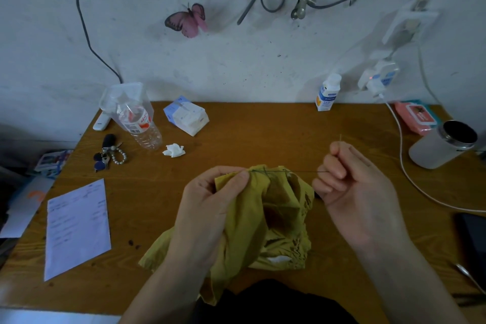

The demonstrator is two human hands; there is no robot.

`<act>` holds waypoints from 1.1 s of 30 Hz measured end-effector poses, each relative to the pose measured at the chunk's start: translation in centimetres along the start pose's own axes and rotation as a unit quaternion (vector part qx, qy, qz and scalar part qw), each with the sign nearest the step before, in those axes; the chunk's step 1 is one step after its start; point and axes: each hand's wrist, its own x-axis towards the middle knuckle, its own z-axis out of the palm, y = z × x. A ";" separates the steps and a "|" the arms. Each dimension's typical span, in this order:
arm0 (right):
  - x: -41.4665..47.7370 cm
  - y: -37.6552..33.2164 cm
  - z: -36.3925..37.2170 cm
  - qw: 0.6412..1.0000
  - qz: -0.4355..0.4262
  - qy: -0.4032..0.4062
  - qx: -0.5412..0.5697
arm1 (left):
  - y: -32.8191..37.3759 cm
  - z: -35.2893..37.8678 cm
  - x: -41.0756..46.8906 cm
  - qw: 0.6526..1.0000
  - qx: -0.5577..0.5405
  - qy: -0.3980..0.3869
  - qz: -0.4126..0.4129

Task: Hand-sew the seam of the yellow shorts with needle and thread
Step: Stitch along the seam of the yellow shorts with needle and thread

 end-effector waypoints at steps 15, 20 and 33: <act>0.2 -1.0 -5.3 0.990 0.032 0.126 0.062 | 0.7 -1.3 0.5 1.000 -0.005 0.018 0.012; 0.4 -1.3 -6.2 0.984 0.024 0.159 0.076 | 1.0 -1.3 0.5 0.999 -0.021 0.025 0.013; 1.0 -1.1 -8.4 0.973 0.015 0.213 0.093 | 1.3 -1.6 0.9 0.998 -0.025 0.044 0.026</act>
